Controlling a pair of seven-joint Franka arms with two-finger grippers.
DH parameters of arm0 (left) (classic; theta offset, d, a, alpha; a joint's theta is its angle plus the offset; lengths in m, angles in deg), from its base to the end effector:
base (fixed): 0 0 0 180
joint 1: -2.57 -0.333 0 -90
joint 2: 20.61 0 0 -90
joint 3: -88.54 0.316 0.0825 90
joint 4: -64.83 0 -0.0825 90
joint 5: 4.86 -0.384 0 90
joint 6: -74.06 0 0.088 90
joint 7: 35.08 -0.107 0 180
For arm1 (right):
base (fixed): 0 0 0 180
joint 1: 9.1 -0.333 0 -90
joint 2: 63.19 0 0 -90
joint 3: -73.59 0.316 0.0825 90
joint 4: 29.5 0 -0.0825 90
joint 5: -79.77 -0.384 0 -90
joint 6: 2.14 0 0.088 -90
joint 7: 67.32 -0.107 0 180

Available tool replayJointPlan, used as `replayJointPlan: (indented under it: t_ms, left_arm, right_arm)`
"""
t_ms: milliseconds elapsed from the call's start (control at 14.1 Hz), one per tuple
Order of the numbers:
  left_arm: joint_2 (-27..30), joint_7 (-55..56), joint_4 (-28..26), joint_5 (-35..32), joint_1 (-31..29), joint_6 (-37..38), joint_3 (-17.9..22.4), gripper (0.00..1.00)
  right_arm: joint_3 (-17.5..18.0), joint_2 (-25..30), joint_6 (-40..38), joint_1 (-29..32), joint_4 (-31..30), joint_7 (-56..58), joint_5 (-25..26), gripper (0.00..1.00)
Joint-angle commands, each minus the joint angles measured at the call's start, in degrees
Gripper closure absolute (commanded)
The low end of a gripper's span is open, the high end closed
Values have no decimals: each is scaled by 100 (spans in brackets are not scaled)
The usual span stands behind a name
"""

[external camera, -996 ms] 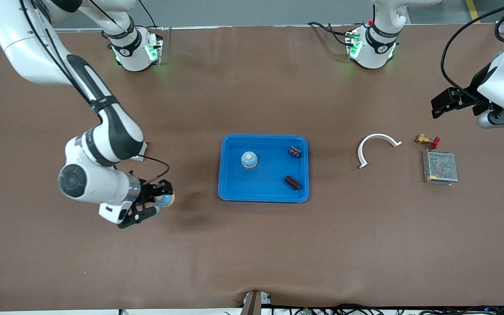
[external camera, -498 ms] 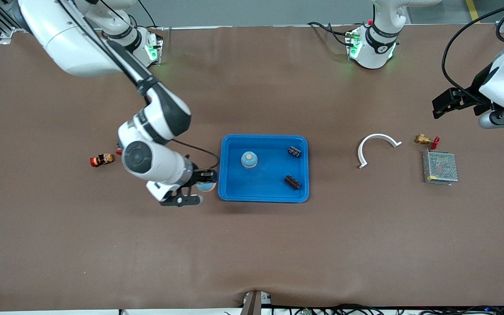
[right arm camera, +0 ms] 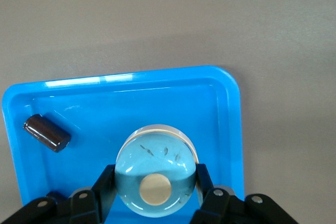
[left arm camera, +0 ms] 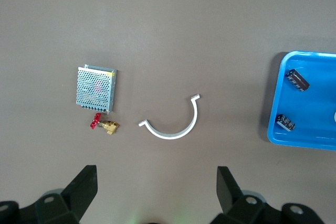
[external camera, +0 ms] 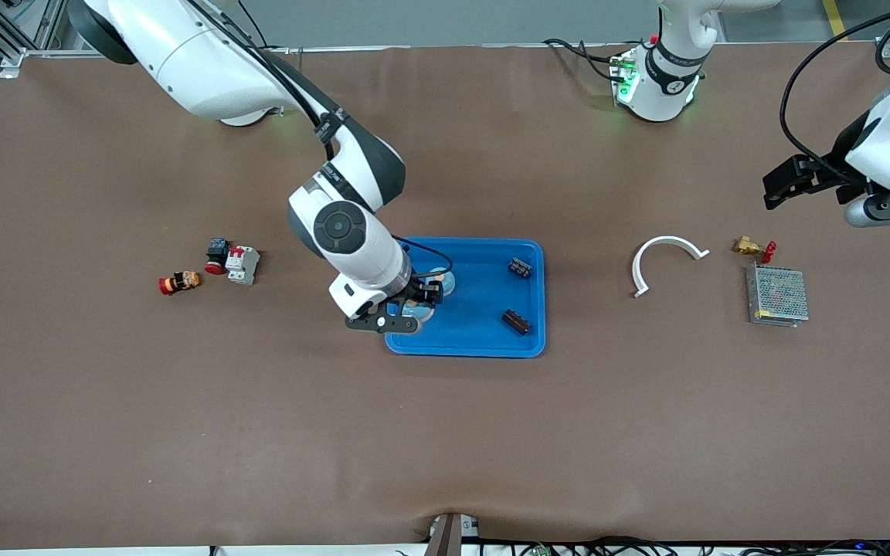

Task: Place electrolytic capacitor and blue bell in tray
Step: 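Lower the bell into the tray beside the first bell and release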

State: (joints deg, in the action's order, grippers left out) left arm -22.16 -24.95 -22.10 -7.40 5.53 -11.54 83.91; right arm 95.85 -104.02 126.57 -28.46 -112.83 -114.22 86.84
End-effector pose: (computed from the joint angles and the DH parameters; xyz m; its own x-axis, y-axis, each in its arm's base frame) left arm 0.5511 -0.0677 0.6282 0.9980 0.0476 -0.0419 0.0455 -0.9977 -0.0503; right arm 0.5843 0.4397 0.2993 0.9924 -0.1219 -0.0177 -0.1230 -0.9735 -0.1928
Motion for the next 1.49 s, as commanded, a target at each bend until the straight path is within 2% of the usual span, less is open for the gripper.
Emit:
replayJointPlan:
  t_ms: [0, 285, 640, 1423]
  left_arm:
    - [-55, -133, 150, 96, -50, 78, 6, 0]
    - [-55, -116, 150, 96, -15, 78, 6, 0]
    - [-55, -142, 150, 96, -50, 78, 15, 0]
    - [-55, -186, 159, 96, -67, 78, 32, 0]
  right_arm:
    - [-256, -153, 136, -251, 158, -196, 145, 57]
    - [-704, -259, 268, -664, 158, -205, 145, 57]
    - [-942, -444, 436, -911, 150, -205, 207, 57]
    - [-960, -725, 690, -920, 141, -205, 427, 57]
